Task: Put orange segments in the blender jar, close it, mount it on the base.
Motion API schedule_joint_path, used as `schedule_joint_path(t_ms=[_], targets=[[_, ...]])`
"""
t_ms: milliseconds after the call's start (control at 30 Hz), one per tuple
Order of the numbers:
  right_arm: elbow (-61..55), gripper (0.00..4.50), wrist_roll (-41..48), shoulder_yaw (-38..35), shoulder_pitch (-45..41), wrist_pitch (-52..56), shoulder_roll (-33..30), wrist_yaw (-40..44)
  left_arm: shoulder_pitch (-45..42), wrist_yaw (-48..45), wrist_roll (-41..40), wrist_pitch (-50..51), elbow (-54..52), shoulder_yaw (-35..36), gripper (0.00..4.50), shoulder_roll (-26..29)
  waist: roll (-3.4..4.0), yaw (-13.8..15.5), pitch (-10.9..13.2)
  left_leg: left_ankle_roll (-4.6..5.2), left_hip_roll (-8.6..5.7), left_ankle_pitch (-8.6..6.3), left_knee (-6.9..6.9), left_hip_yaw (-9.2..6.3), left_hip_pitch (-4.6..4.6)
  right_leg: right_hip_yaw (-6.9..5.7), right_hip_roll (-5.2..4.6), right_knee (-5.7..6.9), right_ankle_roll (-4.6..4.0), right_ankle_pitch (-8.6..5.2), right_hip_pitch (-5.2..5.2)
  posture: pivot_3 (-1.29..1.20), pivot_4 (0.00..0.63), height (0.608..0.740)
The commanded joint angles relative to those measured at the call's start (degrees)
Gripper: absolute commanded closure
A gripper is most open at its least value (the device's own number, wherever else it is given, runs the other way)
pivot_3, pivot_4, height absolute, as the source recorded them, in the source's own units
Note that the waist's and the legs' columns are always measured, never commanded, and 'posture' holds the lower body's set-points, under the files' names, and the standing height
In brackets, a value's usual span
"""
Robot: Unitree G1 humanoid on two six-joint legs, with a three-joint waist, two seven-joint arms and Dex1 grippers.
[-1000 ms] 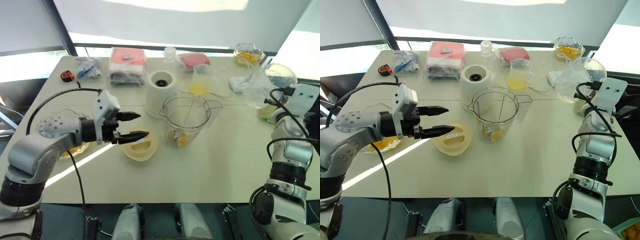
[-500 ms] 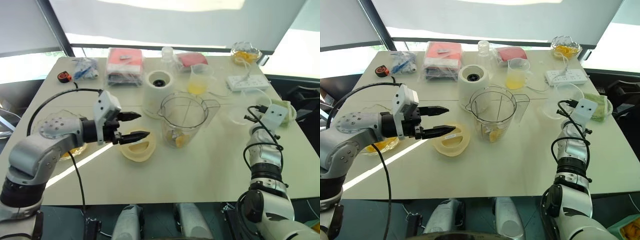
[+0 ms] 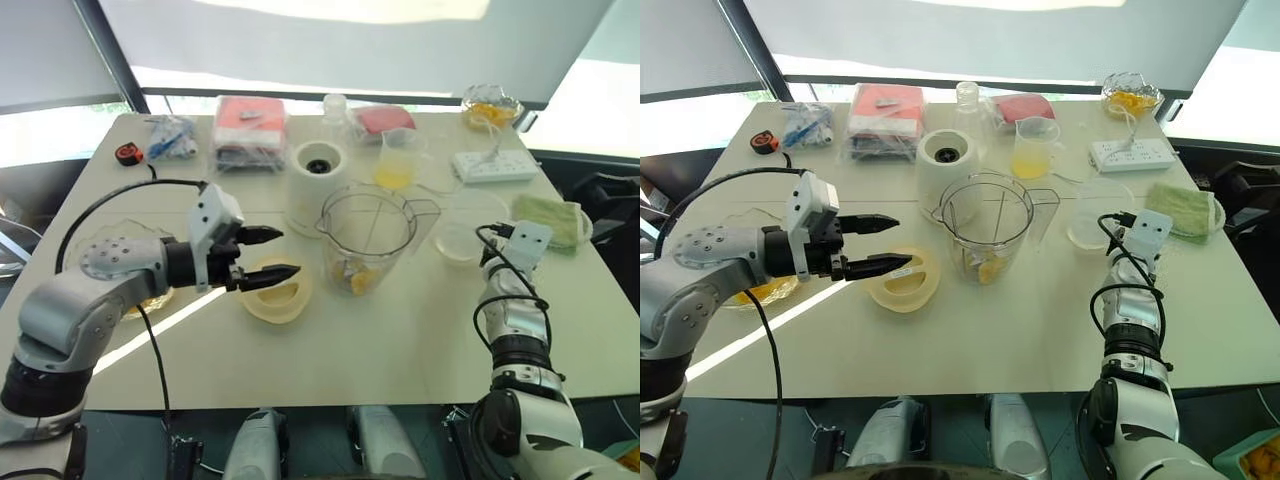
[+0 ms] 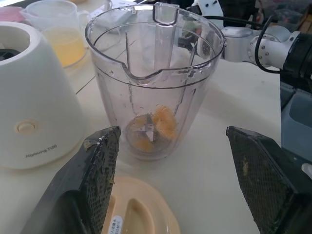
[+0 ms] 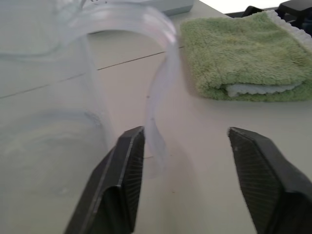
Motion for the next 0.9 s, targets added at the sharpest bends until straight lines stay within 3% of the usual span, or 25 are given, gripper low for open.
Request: schedule_joint_path(t_ms=[33,500,733,900], targets=[[-3.47,0.05,-0.15,0.86,0.40,-0.58,0.02,-0.19,-0.37,-0.03,0.40,-0.95,-1.56,0.01,0.90,-0.05,0.00,-0.13,0.00,0.00,0.00,0.00,0.00,0.00,0.01,0.01,0.01,0.00,0.00,0.00,0.00,0.00,0.150,0.740],[-28.42,0.05,-0.75,5.02,12.56,8.92,4.46,-0.79,-1.05,-1.56,2.84,-2.65,1.73,-0.36,0.90,0.52,0.00,0.11,0.00,0.00,0.01,0.00,0.00,-0.04,0.01,0.00,0.02,0.03,-0.01,0.00,0.00,0.00,0.150,0.740],[-41.74,0.05,-0.87,6.52,19.62,14.11,4.57,1.65,-3.77,-6.27,7.48,-6.91,9.18,-0.86,0.90,3.45,-0.01,0.25,-0.01,0.00,0.01,0.00,0.00,-0.03,0.01,-0.02,0.01,0.02,-0.15,-0.09,0.00,0.00,0.150,0.740],[-45.19,0.05,-0.86,6.17,21.59,16.59,4.63,2.53,-6.49,-9.70,10.98,-10.40,14.59,-2.62,0.90,3.88,-0.01,0.21,0.00,0.00,0.01,0.00,0.00,-0.02,0.01,-0.02,0.01,0.00,-0.20,-0.11,0.00,0.00,0.150,0.740]])
